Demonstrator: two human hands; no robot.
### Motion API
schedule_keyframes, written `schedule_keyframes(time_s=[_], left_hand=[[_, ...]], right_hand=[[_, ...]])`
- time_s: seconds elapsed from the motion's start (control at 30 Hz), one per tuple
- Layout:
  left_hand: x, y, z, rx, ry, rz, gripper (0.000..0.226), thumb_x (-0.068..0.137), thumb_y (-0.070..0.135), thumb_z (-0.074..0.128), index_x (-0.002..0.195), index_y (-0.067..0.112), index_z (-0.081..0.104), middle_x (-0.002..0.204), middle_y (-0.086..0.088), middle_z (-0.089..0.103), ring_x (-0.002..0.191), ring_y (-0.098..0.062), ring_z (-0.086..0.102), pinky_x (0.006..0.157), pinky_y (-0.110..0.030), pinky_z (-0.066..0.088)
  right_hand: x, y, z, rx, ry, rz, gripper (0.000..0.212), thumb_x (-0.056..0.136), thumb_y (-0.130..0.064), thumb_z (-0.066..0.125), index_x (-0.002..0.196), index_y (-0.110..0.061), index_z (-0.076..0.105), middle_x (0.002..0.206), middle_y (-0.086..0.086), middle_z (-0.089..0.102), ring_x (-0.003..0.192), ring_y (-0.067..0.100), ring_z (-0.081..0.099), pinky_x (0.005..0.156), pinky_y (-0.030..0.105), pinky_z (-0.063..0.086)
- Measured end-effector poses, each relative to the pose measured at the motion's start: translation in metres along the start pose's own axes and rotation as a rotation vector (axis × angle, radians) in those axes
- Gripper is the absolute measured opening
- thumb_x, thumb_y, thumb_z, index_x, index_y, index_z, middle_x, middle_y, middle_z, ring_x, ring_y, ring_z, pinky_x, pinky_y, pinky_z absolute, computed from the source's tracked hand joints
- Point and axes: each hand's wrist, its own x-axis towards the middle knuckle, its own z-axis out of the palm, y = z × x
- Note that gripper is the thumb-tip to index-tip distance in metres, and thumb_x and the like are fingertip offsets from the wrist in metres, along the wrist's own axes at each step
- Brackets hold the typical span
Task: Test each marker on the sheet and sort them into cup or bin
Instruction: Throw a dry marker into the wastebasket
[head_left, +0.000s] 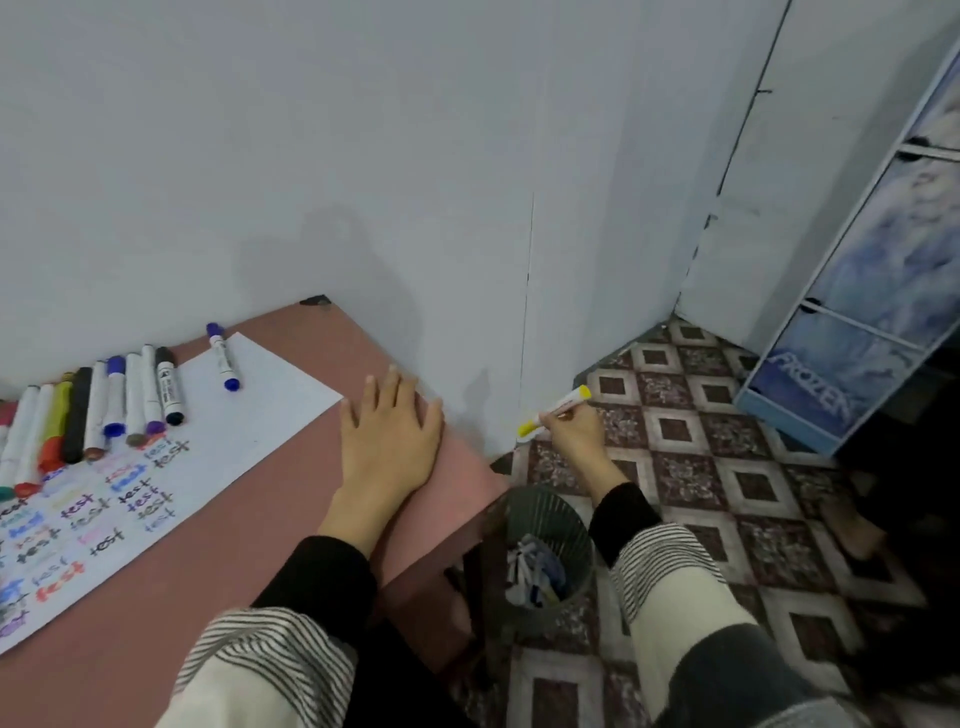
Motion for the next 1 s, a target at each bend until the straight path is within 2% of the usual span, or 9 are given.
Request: schedule_keyframes(time_s=[0.17,0.27,0.37,0.57,0.7,0.77,0.83,0.9,1.0], left_hand=[[-0.002,0.001,0.0,0.023,0.017,-0.007,0.057,0.102,0.047,0.021,0.153,0.021,0.024,0.163,-0.001,0.012,0.15,-0.022,0.004,0.12,-0.047,0.004],[-0.001,0.001,0.0,0.018,0.032,-0.016,0.056,0.101,0.048,0.023,0.152,0.023,0.025,0.162,0.001,0.013,0.15,-0.021,0.005,0.12,-0.046,0.004],[-0.001,0.001,0.0,0.019,0.033,-0.02,0.056,0.101,0.048,0.022,0.152,0.024,0.026,0.162,0.002,0.013,0.15,-0.02,0.004,0.12,-0.045,0.003],[-0.001,0.001,0.001,-0.006,0.054,-0.016,0.055,0.101,0.048,0.024,0.15,0.024,0.03,0.162,0.002,0.016,0.15,-0.02,0.007,0.12,-0.045,0.004],[0.0,0.0,0.0,-0.066,0.116,-0.015,0.046,0.1,0.043,0.034,0.14,0.022,0.046,0.154,0.0,0.036,0.146,-0.022,0.024,0.118,-0.046,0.014],[-0.002,0.0,-0.005,-0.18,0.192,-0.002,0.036,0.099,0.036,0.041,0.124,0.019,0.059,0.132,0.0,0.058,0.128,-0.024,0.048,0.109,-0.046,0.031],[-0.005,-0.004,-0.015,-0.281,0.3,-0.01,0.026,0.098,0.03,0.045,0.109,0.018,0.065,0.109,0.001,0.066,0.105,-0.023,0.057,0.095,-0.042,0.042],[-0.007,-0.012,-0.024,-0.248,0.407,-0.01,0.021,0.097,0.024,0.047,0.102,0.017,0.066,0.101,0.0,0.067,0.097,-0.024,0.056,0.088,-0.039,0.042],[-0.006,-0.044,-0.038,-0.233,0.495,-0.074,0.021,0.096,0.021,0.048,0.105,0.016,0.066,0.105,-0.002,0.068,0.103,-0.025,0.055,0.089,-0.041,0.041]], right_hand=[[0.009,0.07,0.006,-0.306,-0.113,0.084,0.03,0.096,-0.022,0.056,0.07,-0.006,0.054,0.079,0.018,0.062,0.085,0.039,0.064,0.069,0.044,0.05],[0.015,0.105,0.009,-0.49,-0.216,0.191,0.028,0.092,-0.028,0.062,0.089,0.0,0.06,0.09,0.015,0.061,0.089,0.032,0.062,0.065,0.032,0.043],[0.021,0.123,0.01,-0.547,-0.239,0.235,0.033,0.092,-0.029,0.065,0.102,0.002,0.06,0.096,0.016,0.062,0.09,0.031,0.063,0.064,0.03,0.043],[0.036,0.116,0.004,-0.609,-0.131,0.206,0.038,0.095,-0.032,0.058,0.067,-0.012,0.042,0.066,0.004,0.044,0.061,0.022,0.047,0.053,0.027,0.035],[0.032,0.086,0.015,-0.471,-0.043,0.088,0.043,0.094,-0.03,0.058,0.058,-0.016,0.039,0.057,0.0,0.041,0.051,0.019,0.038,0.055,0.029,0.034],[0.021,0.056,0.024,-0.377,-0.013,-0.001,0.041,0.095,-0.029,0.056,0.058,-0.015,0.044,0.056,0.0,0.047,0.054,0.021,0.045,0.06,0.032,0.041],[0.007,0.018,0.033,-0.287,0.001,-0.106,0.037,0.095,-0.027,0.056,0.062,-0.011,0.054,0.061,0.002,0.056,0.06,0.02,0.052,0.064,0.033,0.045],[-0.006,-0.021,0.039,-0.196,0.005,-0.209,0.032,0.095,-0.025,0.057,0.071,-0.006,0.065,0.067,0.003,0.064,0.063,0.012,0.058,0.063,0.026,0.046],[-0.027,-0.08,0.052,-0.125,-0.016,-0.377,0.027,0.095,-0.022,0.059,0.074,-0.01,0.069,0.065,-0.004,0.065,0.056,-0.002,0.055,0.056,0.008,0.04]])
